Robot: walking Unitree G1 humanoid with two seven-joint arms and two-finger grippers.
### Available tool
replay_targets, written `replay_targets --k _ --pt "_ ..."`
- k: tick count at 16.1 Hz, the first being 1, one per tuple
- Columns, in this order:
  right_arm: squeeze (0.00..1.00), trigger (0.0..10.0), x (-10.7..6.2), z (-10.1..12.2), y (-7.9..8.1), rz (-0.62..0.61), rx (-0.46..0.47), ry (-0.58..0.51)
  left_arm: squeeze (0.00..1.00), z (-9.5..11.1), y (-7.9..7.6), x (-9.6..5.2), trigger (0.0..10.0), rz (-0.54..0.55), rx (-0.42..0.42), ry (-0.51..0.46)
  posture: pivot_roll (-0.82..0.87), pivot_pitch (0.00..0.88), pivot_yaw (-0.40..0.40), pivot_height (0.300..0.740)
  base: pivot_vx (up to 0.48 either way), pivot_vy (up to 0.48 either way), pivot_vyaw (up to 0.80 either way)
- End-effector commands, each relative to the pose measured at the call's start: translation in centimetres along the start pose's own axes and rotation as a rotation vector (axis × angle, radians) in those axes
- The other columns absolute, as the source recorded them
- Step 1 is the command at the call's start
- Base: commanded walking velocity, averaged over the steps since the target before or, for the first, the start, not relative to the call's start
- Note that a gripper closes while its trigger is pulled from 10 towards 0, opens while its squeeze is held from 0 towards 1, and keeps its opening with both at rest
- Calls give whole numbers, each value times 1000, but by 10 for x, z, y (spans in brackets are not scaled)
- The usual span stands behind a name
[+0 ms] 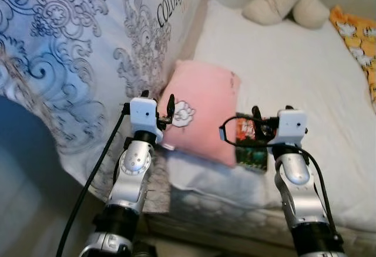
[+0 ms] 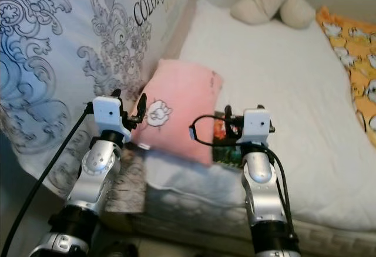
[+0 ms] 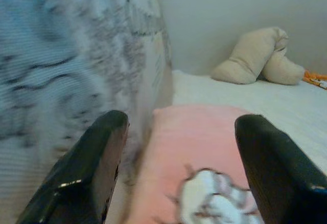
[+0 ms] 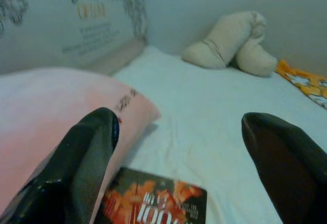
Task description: Clean up the room
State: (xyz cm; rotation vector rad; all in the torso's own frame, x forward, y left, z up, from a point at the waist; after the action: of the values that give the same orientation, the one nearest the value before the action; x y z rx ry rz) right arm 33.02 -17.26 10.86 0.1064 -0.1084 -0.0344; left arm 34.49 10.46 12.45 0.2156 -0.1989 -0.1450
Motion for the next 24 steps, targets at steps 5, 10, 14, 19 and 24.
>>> replay_targets --k 5,10,14,19,24 --pt "1000 10000 -26 -14 -14 -70 -19 18 0 4 -15 2 10000 -122 -19 0 -29 0 10 740 0 -469 0" --pt "1000 10000 -22 -16 -20 -82 -38 31 0 3 -21 5 10000 -139 -27 26 -55 0 18 740 0 -468 0" --pt "1000 10000 -16 -17 -10 -21 -22 44 0 -7 -18 10 10000 -123 -22 66 -53 0 8 740 0 -469 0" --pt "1000 10000 -24 -37 -3 20 118 139 0 -27 -11 -3 10000 -84 -77 162 -49 0 24 740 0 -469 0" --pt "1000 10000 -22 -41 7 78 100 163 0 -18 -19 3 10000 -119 -47 123 -45 0 23 740 0 -469 0"
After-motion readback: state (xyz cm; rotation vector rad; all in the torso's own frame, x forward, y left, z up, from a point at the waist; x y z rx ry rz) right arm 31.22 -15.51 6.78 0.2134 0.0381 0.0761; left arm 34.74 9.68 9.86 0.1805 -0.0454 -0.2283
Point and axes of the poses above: a point about 5 cm out from each wrist's last joint towards the gripper, its own x axis pointing out of the wrist towards the gripper, its own z axis along the axis of the wrist's last joint, y = z × x, the point moved 3 cm from there along x, pointing out of the wrist towards the gripper, and after that the axes turned 11 degrees about x, right-handed, at the moved point
